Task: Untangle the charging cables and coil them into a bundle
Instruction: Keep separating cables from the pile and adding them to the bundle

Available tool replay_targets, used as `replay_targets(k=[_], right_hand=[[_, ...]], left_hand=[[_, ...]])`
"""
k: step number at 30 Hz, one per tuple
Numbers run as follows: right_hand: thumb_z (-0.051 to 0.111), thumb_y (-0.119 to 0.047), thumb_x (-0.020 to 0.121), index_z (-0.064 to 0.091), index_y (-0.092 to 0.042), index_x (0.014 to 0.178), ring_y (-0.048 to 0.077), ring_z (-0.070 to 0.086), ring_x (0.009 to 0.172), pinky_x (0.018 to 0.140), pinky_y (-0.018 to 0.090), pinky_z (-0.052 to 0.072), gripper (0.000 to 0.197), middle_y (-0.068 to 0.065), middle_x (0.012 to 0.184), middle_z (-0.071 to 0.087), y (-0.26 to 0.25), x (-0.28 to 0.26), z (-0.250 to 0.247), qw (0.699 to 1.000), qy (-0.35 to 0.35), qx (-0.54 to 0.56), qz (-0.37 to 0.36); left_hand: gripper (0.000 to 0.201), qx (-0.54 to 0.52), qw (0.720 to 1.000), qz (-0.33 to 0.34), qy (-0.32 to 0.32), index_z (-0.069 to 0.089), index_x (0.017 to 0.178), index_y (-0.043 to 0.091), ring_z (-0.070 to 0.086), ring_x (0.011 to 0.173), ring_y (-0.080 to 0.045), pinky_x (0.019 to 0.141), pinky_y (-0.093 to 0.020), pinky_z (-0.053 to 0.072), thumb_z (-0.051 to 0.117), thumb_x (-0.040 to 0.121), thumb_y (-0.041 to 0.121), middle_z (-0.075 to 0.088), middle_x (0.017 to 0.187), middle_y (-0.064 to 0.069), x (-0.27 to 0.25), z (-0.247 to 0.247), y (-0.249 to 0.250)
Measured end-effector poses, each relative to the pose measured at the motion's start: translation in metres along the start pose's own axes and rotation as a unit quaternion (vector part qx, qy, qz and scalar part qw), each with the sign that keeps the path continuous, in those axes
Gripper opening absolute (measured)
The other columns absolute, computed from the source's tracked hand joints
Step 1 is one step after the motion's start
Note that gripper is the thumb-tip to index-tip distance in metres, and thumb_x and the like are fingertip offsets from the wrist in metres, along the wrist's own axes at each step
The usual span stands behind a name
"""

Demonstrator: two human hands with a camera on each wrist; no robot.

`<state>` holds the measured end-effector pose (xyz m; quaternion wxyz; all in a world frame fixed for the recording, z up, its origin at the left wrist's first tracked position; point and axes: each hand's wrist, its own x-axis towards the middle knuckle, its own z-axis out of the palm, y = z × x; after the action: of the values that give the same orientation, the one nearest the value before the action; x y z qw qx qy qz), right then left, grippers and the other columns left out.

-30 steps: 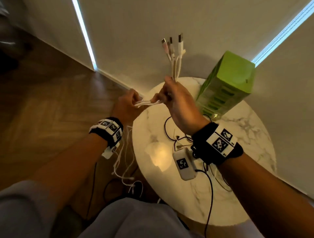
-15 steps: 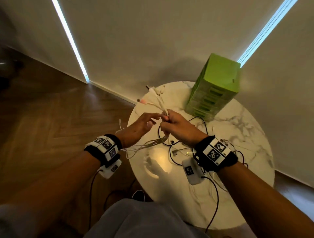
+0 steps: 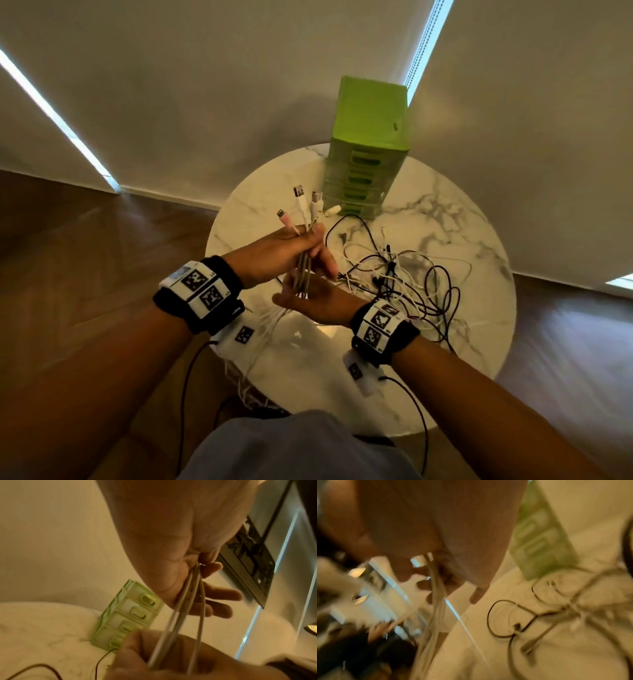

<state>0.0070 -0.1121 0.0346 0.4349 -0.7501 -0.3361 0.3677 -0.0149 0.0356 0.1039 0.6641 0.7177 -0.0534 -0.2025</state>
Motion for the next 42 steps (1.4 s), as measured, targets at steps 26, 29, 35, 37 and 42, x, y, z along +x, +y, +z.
replay_targets(k=[26,29,35,37,42], right_hand=[[0.032,-0.042,0.107,0.056,-0.034,0.137,0.026,0.050,0.131,0.100,0.044,0.029,0.039,-0.003,0.138,0.061,0.147,-0.041,-0.187,0.918,0.025,-0.365,0.153],[0.036,-0.049,0.105,0.064,-0.030,0.120,0.027,0.055,0.118,0.094,0.043,0.030,0.038,0.002,0.118,0.066,0.141,-0.033,-0.188,0.912,0.005,-0.378,0.161],[0.056,-0.031,0.095,0.065,-0.028,0.114,0.030,0.044,0.124,0.106,0.047,0.026,0.022,0.006,0.122,0.057,0.127,-0.022,-0.211,0.816,0.052,-0.544,0.187],[0.059,-0.028,0.093,0.064,-0.026,0.116,0.031,0.046,0.123,0.103,0.044,0.032,0.024,0.007,0.123,0.056,0.119,-0.008,-0.193,0.860,0.061,-0.493,0.113],[0.057,-0.025,0.098,0.065,-0.018,0.123,0.028,0.056,0.117,0.098,0.037,0.046,0.027,0.010,0.126,0.058,0.104,0.035,-0.102,0.914,-0.137,-0.377,0.062]], left_hand=[[0.035,-0.116,0.969,-0.104,0.192,0.036,0.077,0.024,0.018,0.059,-0.012,0.059,-0.034,0.015,0.039,0.108,0.039,0.024,0.066,0.004,0.099,0.051,-0.035],[0.034,-0.117,0.963,-0.098,0.221,0.035,0.077,0.024,0.020,0.056,-0.010,0.055,-0.026,0.019,0.040,0.108,0.037,0.024,0.065,0.006,0.093,0.042,-0.034],[0.036,-0.103,0.954,-0.090,0.267,0.037,0.075,0.024,0.026,0.052,-0.008,0.053,-0.023,0.027,0.042,0.108,0.039,0.029,0.061,0.010,0.072,0.024,-0.039],[0.037,-0.097,0.955,-0.093,0.265,0.037,0.075,0.024,0.025,0.052,-0.008,0.054,-0.024,0.024,0.043,0.107,0.040,0.028,0.061,0.008,0.067,0.026,-0.042],[0.035,-0.119,0.953,-0.105,0.259,0.036,0.075,0.024,0.021,0.052,-0.007,0.052,-0.023,0.021,0.042,0.108,0.037,0.026,0.059,0.010,0.056,0.036,-0.043]])
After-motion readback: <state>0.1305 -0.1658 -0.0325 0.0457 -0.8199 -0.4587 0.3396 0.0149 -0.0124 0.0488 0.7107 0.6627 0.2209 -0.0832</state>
